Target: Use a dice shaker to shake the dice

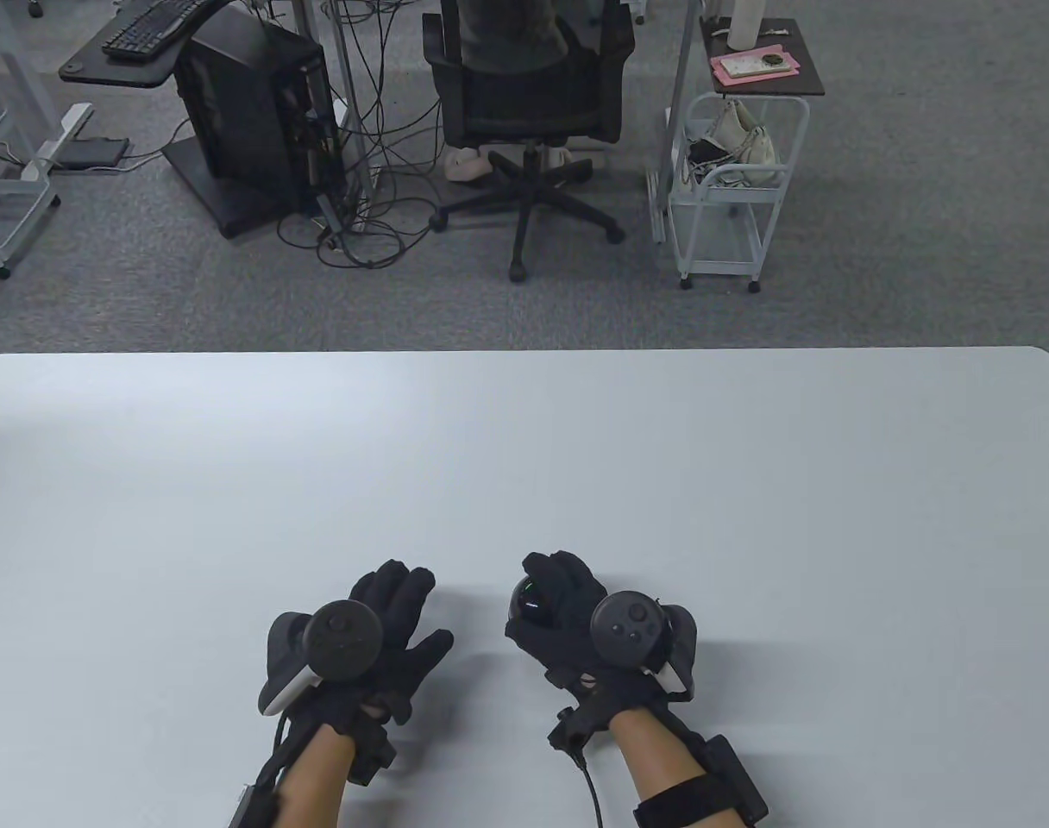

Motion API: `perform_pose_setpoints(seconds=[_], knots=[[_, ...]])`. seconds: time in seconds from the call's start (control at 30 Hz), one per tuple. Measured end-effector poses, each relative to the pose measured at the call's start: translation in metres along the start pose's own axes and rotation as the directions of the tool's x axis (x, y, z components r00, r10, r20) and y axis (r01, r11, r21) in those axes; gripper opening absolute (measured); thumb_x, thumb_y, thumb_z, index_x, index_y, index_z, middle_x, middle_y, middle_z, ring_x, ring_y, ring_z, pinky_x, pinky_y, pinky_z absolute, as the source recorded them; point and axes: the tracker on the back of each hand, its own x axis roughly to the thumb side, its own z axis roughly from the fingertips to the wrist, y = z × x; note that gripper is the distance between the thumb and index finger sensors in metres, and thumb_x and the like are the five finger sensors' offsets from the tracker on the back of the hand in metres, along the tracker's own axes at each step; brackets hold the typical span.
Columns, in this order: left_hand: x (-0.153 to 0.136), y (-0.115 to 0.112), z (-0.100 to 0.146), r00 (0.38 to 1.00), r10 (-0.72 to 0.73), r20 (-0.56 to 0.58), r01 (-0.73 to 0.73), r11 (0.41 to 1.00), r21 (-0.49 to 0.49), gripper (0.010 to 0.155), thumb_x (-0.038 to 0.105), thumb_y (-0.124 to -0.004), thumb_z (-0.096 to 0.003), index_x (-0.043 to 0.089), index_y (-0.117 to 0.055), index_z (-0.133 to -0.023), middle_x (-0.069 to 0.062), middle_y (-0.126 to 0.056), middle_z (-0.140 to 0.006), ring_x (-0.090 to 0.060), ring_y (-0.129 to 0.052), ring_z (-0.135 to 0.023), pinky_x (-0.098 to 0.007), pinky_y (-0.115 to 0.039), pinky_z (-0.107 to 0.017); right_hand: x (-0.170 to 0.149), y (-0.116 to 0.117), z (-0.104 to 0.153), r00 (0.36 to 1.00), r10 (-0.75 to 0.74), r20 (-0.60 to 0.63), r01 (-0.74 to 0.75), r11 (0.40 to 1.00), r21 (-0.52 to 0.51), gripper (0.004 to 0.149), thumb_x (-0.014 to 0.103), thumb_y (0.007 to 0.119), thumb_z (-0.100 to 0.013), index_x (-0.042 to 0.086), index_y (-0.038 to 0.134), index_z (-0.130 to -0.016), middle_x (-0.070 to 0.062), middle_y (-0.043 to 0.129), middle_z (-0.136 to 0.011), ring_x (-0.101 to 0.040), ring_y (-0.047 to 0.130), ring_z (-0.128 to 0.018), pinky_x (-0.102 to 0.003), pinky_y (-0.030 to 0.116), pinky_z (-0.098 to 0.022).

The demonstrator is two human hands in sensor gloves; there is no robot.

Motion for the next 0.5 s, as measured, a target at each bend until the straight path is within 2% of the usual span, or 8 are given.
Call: perform_pose_setpoints(seconds=[0.07, 0.13, 0.23, 0.27, 0.33, 0.37, 0.4, 0.5], knots=[[0.0, 0.0, 0.0, 1.0, 0.002, 0.001, -0.002, 1.0, 0.004, 0.075, 0.061, -0.07, -0.053, 0.025, -0.043, -0.113, -0.023, -0.04, -0.117, -0.054, -0.044, -0.105, -0.072, -0.049, -0.067, 0.012, -0.012, 0.004, 0.996, -0.03, 0.086, 0.036, 0.997, -0.073, 0.072, 0.044, 0.09, -0.053, 0.029, 0.049, -0.111, -0.026, 0.044, -0.111, -0.057, 0.057, -0.098, -0.068, 0.075, -0.059], [0.0, 0.001, 0.001, 1.0, 0.004, 0.0, -0.004, 1.0, 0.011, 0.075, 0.061, -0.07, -0.0531, 0.025, -0.043, -0.113, -0.023, -0.04, -0.117, -0.054, -0.044, -0.105, -0.072, -0.049, -0.067, 0.042, -0.043, 0.014, 0.951, -0.085, 0.298, 0.163, 0.956, -0.244, 0.072, 0.045, 0.088, -0.053, 0.03, 0.047, -0.11, -0.024, 0.042, -0.111, -0.055, 0.055, -0.099, -0.068, 0.074, -0.061], [0.0, 0.001, 0.0, 1.0, 0.004, 0.0, -0.004, 1.0, 0.009, 0.075, 0.061, -0.071, -0.053, 0.025, -0.043, -0.113, -0.023, -0.04, -0.117, -0.054, -0.043, -0.105, -0.072, -0.049, -0.067, 0.069, -0.066, 0.028, 0.876, -0.065, 0.479, 0.246, 0.913, -0.326, 0.072, 0.047, 0.086, -0.054, 0.033, 0.043, -0.11, -0.021, 0.04, -0.112, -0.052, 0.054, -0.101, -0.065, 0.074, -0.064], [0.0, 0.0, 0.0, 1.0, 0.002, 0.002, -0.002, 1.0, 0.005, 0.075, 0.061, -0.071, -0.0531, 0.025, -0.043, -0.113, -0.023, -0.04, -0.117, -0.054, -0.043, -0.105, -0.072, -0.049, -0.067, 0.065, -0.063, 0.026, 0.887, -0.059, 0.457, 0.217, 0.928, -0.302, 0.072, 0.048, 0.086, -0.053, 0.034, 0.043, -0.11, -0.021, 0.04, -0.113, -0.052, 0.054, -0.101, -0.065, 0.074, -0.064], [0.001, 0.0, 0.0, 1.0, 0.0, 0.006, 0.0, 1.0, 0.002, 0.075, 0.061, -0.07, -0.0531, 0.025, -0.043, -0.113, -0.023, -0.04, -0.117, -0.054, -0.044, -0.105, -0.072, -0.049, -0.067, 0.032, -0.035, 0.015, 0.975, -0.04, 0.218, 0.084, 0.977, -0.196, 0.072, 0.047, 0.087, -0.054, 0.032, 0.045, -0.11, -0.023, 0.043, -0.112, -0.054, 0.057, -0.1, -0.065, 0.076, -0.062], [0.001, -0.001, 0.0, 1.0, 0.001, 0.008, -0.001, 1.0, 0.002, 0.075, 0.061, -0.07, -0.0529, 0.025, -0.043, -0.113, -0.023, -0.04, -0.117, -0.054, -0.044, -0.105, -0.072, -0.049, -0.067, 0.021, -0.027, 0.013, 0.989, -0.039, 0.145, 0.063, 0.984, -0.169, 0.072, 0.045, 0.089, -0.053, 0.029, 0.049, -0.11, -0.025, 0.045, -0.111, -0.056, 0.058, -0.098, -0.067, 0.076, -0.059], [0.001, -0.001, 0.0, 1.0, 0.002, 0.011, -0.002, 1.0, 0.001, 0.075, 0.061, -0.071, -0.0529, 0.025, -0.043, -0.113, -0.023, -0.04, -0.117, -0.054, -0.044, -0.105, -0.072, -0.049, -0.067, 0.007, -0.016, 0.009, 0.995, -0.027, 0.092, 0.035, 0.995, -0.093, 0.072, 0.045, 0.09, -0.052, 0.029, 0.051, -0.11, -0.026, 0.047, -0.11, -0.056, 0.06, -0.097, -0.068, 0.077, -0.058], [0.001, 0.002, 0.001, 1.0, 0.007, 0.013, -0.007, 1.0, 0.012, 0.075, 0.061, -0.071, -0.053, 0.025, -0.043, -0.113, -0.023, -0.04, -0.117, -0.054, -0.044, -0.105, -0.072, -0.049, -0.067, 0.003, -0.012, 0.005, 0.997, -0.042, 0.069, 0.047, 0.996, -0.076, 0.072, 0.045, 0.09, -0.053, 0.03, 0.05, -0.11, -0.025, 0.046, -0.111, -0.056, 0.059, -0.098, -0.068, 0.076, -0.059]])
